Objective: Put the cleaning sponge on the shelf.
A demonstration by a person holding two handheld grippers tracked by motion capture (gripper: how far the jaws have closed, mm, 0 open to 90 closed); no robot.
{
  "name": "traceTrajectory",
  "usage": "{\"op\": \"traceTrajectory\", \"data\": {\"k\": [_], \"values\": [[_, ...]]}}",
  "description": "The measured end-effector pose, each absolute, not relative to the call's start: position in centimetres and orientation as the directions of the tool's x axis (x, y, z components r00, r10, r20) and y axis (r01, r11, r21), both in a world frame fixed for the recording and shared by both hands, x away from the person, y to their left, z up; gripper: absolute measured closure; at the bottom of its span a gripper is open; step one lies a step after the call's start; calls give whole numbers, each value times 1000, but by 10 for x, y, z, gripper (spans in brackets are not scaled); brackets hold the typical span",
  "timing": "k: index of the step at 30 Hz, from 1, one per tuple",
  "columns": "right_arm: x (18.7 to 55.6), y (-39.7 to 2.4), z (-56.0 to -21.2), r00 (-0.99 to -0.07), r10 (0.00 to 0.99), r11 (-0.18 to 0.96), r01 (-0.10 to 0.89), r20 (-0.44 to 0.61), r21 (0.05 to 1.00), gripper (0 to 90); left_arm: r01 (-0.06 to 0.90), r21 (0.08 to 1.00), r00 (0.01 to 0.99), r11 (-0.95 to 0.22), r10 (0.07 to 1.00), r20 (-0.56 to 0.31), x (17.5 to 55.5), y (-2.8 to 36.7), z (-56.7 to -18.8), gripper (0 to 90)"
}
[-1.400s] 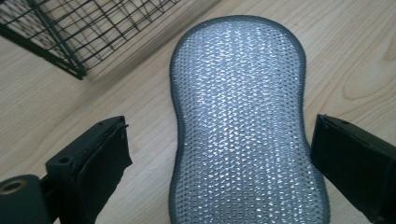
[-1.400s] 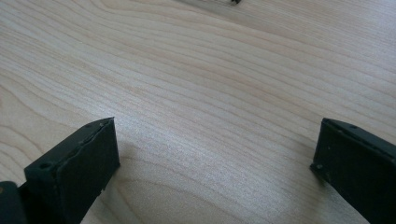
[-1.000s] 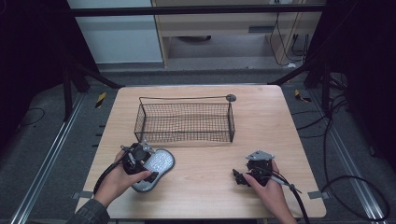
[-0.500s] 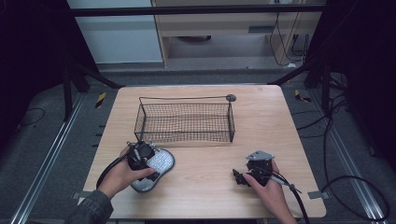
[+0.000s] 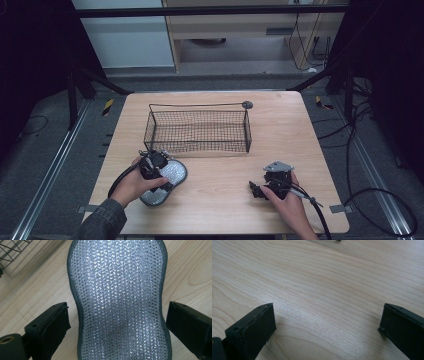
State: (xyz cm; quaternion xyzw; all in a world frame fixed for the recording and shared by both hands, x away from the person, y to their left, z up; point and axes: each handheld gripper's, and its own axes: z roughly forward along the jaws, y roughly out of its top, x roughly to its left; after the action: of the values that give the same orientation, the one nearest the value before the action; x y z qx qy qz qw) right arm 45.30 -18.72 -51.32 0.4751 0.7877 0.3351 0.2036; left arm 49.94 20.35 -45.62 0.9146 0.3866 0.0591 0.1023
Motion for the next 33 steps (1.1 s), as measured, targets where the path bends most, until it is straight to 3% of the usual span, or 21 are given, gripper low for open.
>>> {"op": "traceTrajectory", "data": {"k": [33], "values": [[452,-187,-513,-466,885,326,614,-2,719,4,723,224,672,-654,741,-3,508,206,-479,17]]}}
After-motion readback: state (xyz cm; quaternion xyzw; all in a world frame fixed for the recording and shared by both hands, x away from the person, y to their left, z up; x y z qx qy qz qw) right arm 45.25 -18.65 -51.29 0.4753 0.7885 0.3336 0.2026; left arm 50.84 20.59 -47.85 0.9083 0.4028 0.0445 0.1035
